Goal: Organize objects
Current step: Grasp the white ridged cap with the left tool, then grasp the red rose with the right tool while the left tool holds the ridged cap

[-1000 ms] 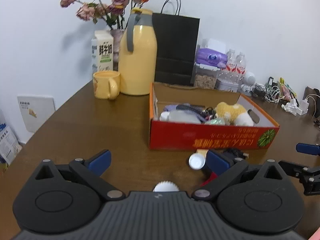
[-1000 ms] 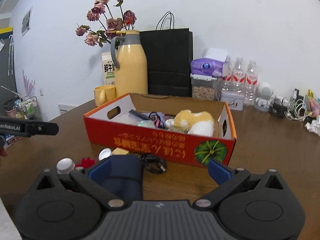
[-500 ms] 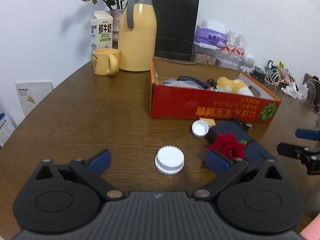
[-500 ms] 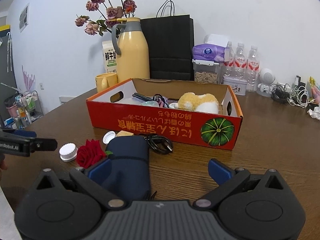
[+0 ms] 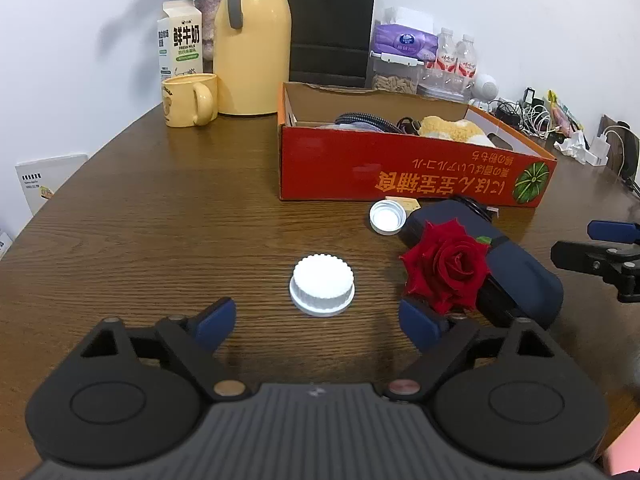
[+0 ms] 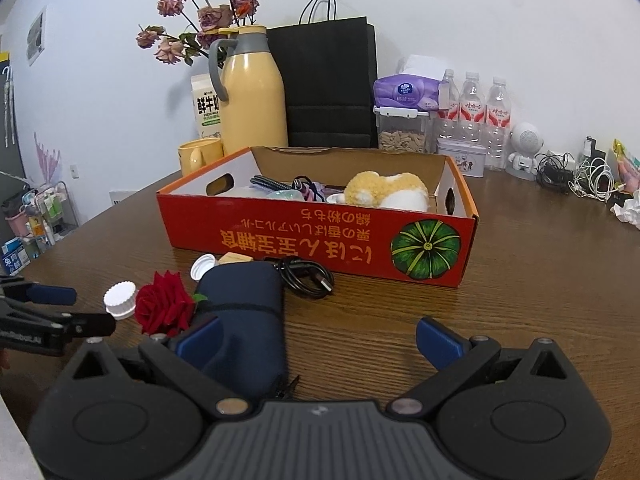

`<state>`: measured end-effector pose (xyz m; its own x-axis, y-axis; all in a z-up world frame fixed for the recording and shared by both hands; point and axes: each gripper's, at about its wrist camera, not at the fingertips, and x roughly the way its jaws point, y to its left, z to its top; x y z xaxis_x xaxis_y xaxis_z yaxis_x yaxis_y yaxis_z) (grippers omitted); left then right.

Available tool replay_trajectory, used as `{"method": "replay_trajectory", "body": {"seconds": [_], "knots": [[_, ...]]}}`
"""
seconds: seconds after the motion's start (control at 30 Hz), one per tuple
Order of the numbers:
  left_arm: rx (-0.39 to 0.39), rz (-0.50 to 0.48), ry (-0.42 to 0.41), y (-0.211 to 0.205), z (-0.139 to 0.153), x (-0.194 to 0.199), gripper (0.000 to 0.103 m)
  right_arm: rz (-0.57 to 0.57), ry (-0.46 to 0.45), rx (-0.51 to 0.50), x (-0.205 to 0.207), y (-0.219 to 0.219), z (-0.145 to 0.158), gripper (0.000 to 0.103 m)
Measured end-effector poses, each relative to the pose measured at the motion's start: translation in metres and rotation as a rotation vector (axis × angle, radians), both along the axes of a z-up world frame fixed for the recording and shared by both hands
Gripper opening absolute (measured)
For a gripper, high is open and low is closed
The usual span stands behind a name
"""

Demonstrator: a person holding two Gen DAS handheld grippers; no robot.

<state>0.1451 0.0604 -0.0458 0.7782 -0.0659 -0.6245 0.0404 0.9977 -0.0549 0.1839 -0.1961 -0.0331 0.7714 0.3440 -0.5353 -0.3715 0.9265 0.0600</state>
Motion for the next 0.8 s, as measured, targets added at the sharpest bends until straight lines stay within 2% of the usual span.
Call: {"method": "replay_trajectory", "body": {"seconds": [0.03,0.17,0.27,0.33,0.4,0.5,0.8], "knots": [[0.004,0.0,-0.002,-0.001,-0.001,0.002,0.082,0.001,0.0,0.0,0.0,0.001,0.0,0.103],[0.018,-0.004,-0.02,-0.003,-0.001,0.011,0.079,0.007,0.002,-0.003,0.001,0.003,-0.001,0.103],[0.028,-0.008,-0.02,-0.005,-0.002,0.02,0.07,0.006,0.006,-0.008,0.003,0.004,-0.002,0.103],[0.028,-0.009,-0.005,-0.005,-0.004,0.025,0.048,0.005,0.007,-0.012,0.003,0.005,-0.003,0.103],[0.035,-0.006,-0.008,-0.005,-0.005,0.027,0.041,0.005,0.007,-0.014,0.004,0.005,-0.003,0.103],[0.022,-0.026,-0.015,-0.004,-0.004,0.025,0.04,0.005,0.009,-0.016,0.004,0.006,-0.004,0.103],[0.002,-0.005,-0.059,0.002,0.006,0.017,0.04,0.028,0.007,-0.025,0.005,0.015,-0.004,0.103]]}}
